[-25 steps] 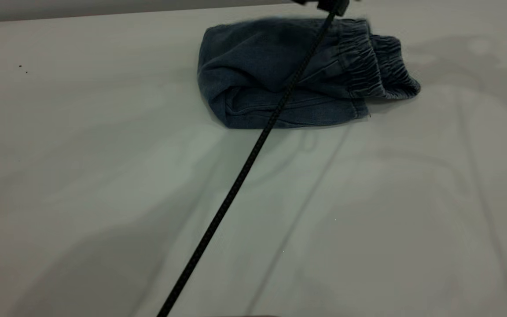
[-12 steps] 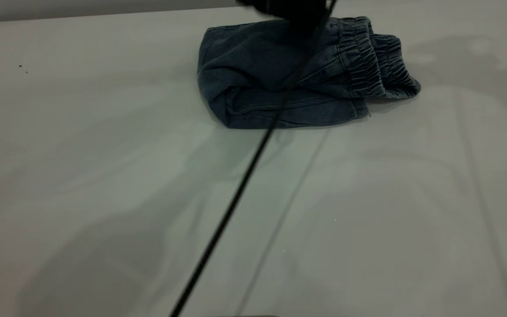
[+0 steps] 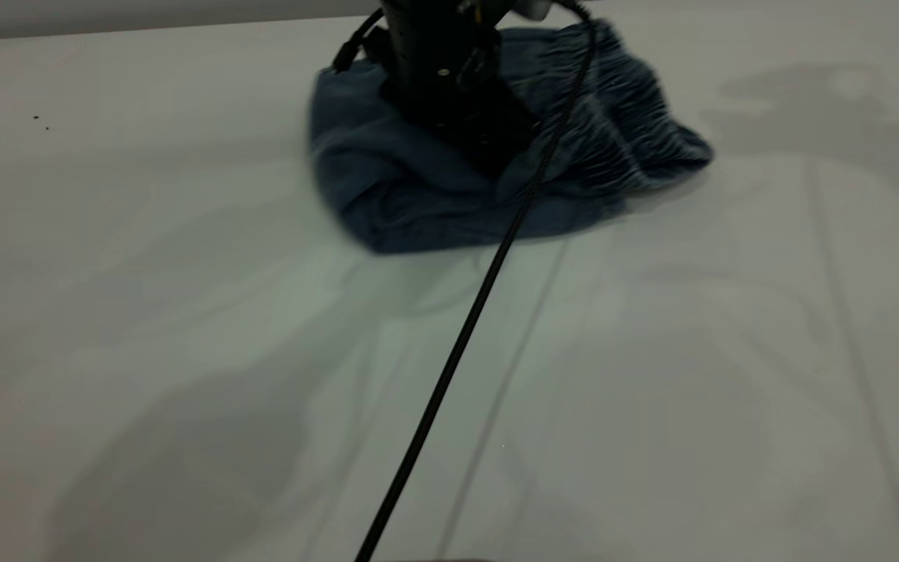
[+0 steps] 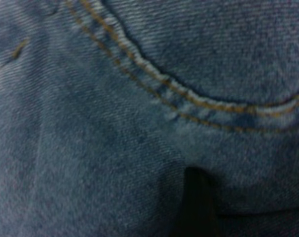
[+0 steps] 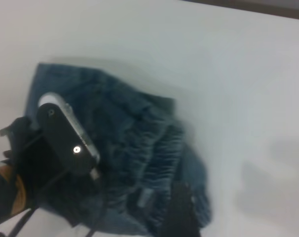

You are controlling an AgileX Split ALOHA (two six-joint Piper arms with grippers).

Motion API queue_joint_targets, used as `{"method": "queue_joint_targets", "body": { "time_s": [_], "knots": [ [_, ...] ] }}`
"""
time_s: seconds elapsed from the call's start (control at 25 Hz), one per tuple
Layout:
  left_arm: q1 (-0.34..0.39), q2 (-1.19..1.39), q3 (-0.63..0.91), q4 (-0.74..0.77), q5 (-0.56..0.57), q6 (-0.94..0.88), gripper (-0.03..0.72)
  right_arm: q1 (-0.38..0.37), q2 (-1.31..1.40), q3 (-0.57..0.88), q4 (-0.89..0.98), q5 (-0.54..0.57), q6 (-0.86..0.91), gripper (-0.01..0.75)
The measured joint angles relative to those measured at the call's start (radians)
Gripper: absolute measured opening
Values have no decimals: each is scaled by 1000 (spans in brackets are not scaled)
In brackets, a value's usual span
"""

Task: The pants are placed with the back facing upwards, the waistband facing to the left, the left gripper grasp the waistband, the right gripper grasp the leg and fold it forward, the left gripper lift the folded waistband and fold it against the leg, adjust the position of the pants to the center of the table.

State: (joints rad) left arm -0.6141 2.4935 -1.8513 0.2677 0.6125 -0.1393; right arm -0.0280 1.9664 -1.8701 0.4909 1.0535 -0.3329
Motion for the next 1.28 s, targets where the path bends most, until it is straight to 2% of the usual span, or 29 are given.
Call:
{"method": "queue_joint_targets", "body": {
  "time_s": [0.2, 0.44, 0.68, 0.92, 1.28],
  "knots": [
    [-1, -12, -3, -1, 245, -1, 464, 0, 0, 0, 0, 1, 0, 510],
    [-3, -32, -54, -10, 401, 39, 445, 0, 0, 0, 0, 2, -14, 510],
    [-5, -72, -198, -88, 477, 227, 444, 0, -8, 0, 0, 10, -30, 510],
    [-4, -55, -204, -107, 529, 273, 444, 0, -37, 0, 0, 26, -34, 510],
    [-2, 58, -204, -82, 478, -41, 444, 0, -38, 0, 0, 43, -34, 510]
  ]
}}
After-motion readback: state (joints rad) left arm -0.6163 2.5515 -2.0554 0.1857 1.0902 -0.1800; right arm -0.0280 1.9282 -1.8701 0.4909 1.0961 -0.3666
